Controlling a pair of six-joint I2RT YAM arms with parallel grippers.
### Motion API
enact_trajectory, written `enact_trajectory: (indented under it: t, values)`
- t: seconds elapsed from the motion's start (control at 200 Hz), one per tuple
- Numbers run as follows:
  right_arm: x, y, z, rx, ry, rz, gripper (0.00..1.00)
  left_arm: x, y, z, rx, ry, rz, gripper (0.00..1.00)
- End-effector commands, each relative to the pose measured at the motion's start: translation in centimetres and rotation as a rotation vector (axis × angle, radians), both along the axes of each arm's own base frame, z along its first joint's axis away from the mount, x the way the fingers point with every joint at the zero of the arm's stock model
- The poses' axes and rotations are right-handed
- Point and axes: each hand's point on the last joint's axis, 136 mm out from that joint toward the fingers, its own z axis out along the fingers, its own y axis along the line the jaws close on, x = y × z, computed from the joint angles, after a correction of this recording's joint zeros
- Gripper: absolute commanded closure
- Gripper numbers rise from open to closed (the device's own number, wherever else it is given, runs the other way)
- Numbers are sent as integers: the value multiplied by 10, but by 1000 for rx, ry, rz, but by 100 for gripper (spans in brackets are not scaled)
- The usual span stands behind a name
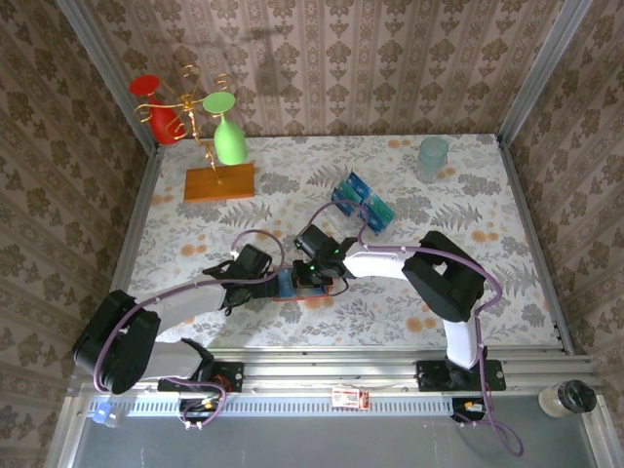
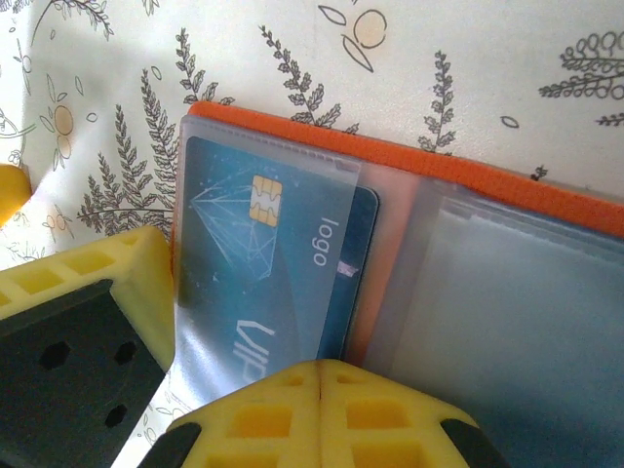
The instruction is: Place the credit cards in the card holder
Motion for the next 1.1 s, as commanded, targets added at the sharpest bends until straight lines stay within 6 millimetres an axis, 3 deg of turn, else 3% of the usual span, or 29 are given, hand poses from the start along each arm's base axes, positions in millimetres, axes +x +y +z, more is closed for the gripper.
enact_trajectory:
  t: [0.0, 0.325, 0.535, 0.755, 1.095]
  values:
    - [-2, 11, 10, 39, 1, 19, 94, -5, -12, -11, -45, 42, -46, 0]
    - [11, -13, 37, 60, -49, -32, 93, 5, 0, 18, -50, -26, 27, 0]
    - [19, -44, 42, 24, -80, -79, 91, 9, 1, 36, -69, -62, 30, 0]
    - [21, -66, 36, -27, -91, -97, 89, 14, -9, 47, -112, -75, 6, 0]
    - [22, -70, 27, -28, -77, -96, 90, 14, -39, 59, -180, -99, -50, 0]
